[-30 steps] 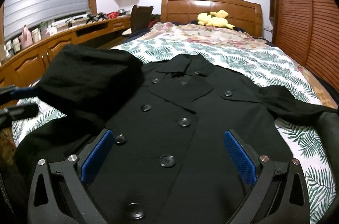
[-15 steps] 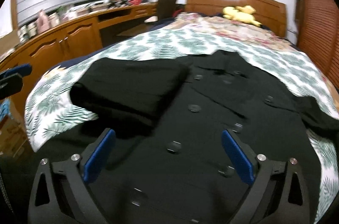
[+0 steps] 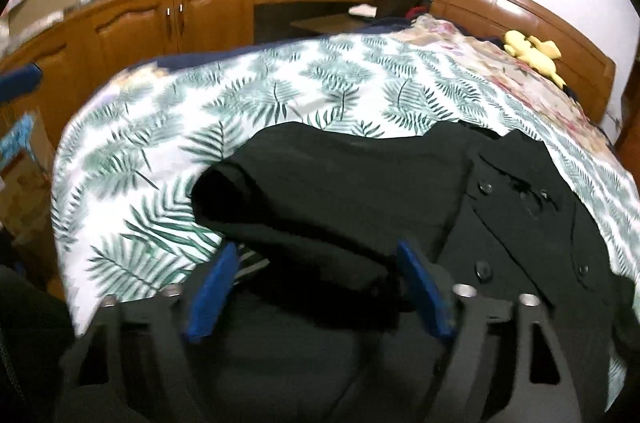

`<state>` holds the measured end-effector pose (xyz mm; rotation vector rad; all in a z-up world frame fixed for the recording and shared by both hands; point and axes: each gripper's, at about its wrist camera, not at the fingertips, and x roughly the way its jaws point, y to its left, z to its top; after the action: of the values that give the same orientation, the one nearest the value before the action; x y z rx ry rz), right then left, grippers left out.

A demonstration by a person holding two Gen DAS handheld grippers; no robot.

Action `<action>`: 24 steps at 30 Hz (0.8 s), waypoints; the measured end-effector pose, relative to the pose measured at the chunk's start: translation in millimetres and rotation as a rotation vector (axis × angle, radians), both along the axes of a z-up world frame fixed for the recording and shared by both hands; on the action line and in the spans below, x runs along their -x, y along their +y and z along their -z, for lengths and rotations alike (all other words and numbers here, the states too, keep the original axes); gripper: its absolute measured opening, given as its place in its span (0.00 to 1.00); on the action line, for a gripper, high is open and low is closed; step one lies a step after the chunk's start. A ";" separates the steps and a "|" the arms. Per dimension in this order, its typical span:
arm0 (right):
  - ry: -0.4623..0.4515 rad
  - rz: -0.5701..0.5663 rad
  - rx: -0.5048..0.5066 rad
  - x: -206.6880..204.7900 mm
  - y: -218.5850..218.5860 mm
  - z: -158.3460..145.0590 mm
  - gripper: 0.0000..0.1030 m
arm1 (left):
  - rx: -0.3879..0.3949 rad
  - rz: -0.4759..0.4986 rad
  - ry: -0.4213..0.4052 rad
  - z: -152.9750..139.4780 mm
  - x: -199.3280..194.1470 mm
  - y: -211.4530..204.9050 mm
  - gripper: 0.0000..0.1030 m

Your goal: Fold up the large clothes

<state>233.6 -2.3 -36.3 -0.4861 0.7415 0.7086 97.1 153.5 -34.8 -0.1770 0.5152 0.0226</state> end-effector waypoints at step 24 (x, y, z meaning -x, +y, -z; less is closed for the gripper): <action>0.067 0.631 -0.345 -39.4 -265.6 -16.7 0.23 | -0.035 0.128 0.013 1.8 -31.3 -64.0 0.71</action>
<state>273.0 -267.9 -19.6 0.0951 0.7614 0.2472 128.4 89.5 -36.6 -0.1094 0.5384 -0.0915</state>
